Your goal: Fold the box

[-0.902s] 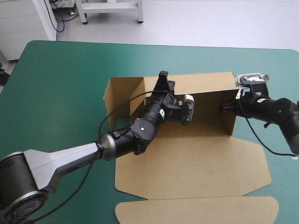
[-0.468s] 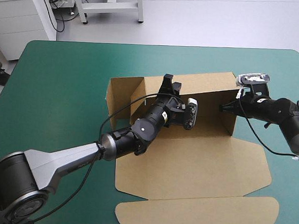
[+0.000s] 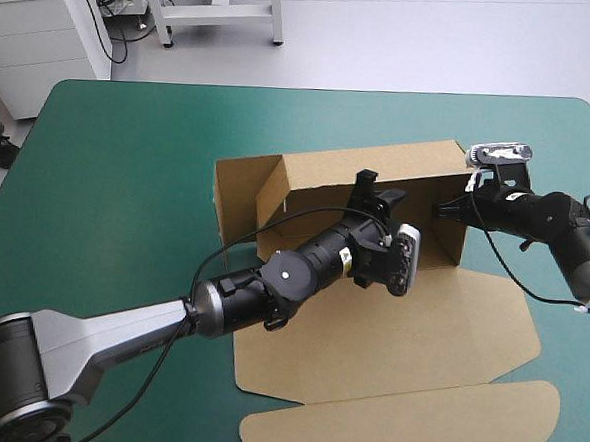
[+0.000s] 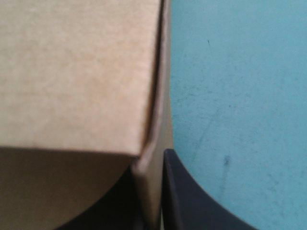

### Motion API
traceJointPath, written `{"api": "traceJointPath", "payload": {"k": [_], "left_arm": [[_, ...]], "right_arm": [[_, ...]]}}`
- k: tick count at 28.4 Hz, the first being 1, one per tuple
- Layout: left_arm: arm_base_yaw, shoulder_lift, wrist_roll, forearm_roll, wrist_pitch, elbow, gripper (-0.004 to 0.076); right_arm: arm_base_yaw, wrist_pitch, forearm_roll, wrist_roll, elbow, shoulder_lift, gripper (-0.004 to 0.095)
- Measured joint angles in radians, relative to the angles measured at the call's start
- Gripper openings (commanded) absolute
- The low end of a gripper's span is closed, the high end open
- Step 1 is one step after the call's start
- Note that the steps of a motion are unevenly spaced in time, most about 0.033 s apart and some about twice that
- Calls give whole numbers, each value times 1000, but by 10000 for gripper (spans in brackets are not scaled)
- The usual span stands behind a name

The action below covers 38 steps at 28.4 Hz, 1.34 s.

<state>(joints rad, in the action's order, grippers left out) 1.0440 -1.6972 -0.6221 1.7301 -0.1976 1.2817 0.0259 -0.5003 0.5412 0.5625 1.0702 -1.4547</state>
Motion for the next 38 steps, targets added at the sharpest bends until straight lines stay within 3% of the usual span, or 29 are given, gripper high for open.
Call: {"api": "traceJointPath", "payload": {"k": [4,6,8,12,16,21,27,33,38], "left_arm": [[61,48,-42,0,14,0,253],[87,77,-80,0,-7,0,154],[104,105,-115,0,-57,0,1],[97,161,-134,-3,-169,0,-1],[30,222,-158,-9,-180,7,-1],[-171,258,-172,-158,-202,73,-1],[-447,270,-144,-428,-219,121,-1],[-694,303,92,-848,-255,123,-1],[-853,308,410,-1224,-414,123,-1]], "right_arm": [[1,3,4,-17,1,-4,2],[1,4,4,-23,2,-4,2],[1,5,4,-35,2,-4,2],[1,1,4,-49,4,-4,2],[2,-34,4,-77,18,-4,2],[4,-185,-14,-152,95,-8,2],[5,-351,-117,-282,221,-8,2],[12,-514,-160,-335,297,-50,2],[78,-543,-193,-364,344,-140,2]]}}
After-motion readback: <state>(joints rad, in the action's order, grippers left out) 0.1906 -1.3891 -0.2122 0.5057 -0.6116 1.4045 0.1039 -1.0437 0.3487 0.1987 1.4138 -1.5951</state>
